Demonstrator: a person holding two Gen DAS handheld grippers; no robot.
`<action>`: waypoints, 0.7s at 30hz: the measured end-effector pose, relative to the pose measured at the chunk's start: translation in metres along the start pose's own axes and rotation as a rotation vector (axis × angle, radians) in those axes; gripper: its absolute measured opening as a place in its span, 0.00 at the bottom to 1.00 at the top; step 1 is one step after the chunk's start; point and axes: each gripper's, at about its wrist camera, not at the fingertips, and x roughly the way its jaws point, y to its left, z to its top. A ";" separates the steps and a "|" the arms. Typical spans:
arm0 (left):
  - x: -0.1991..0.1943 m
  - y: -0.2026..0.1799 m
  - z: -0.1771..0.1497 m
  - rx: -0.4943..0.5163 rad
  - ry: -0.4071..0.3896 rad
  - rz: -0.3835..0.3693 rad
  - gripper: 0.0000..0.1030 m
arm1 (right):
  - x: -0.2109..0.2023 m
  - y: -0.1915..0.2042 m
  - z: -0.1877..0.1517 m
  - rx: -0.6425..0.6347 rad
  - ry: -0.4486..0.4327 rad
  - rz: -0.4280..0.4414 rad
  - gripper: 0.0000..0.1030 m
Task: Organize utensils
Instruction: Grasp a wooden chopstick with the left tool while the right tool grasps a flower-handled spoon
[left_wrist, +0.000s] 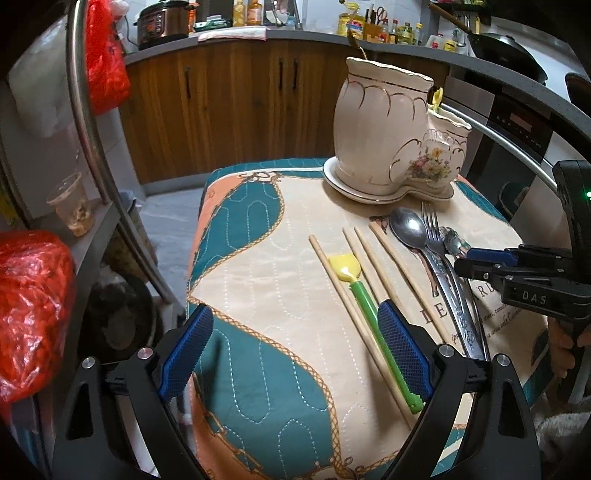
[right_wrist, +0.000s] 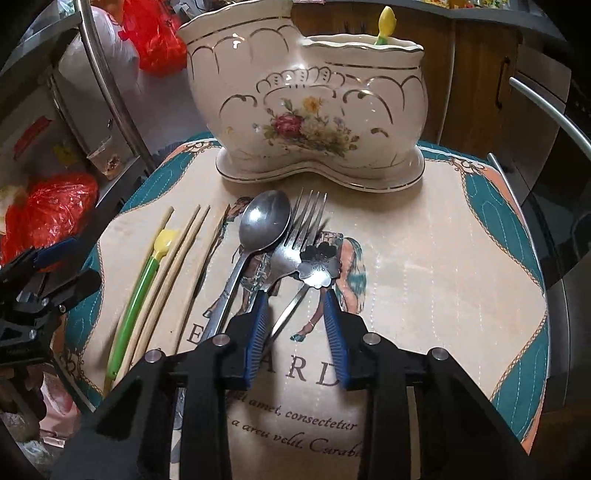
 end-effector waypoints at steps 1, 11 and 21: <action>0.000 0.001 0.000 -0.002 0.001 -0.001 0.88 | 0.001 -0.001 0.000 0.004 0.003 0.001 0.31; 0.015 -0.012 0.006 0.024 0.040 -0.035 0.63 | 0.007 0.005 0.002 -0.048 -0.003 -0.061 0.11; 0.043 -0.014 0.029 0.005 0.079 -0.024 0.29 | -0.004 -0.012 -0.002 0.014 -0.030 -0.002 0.03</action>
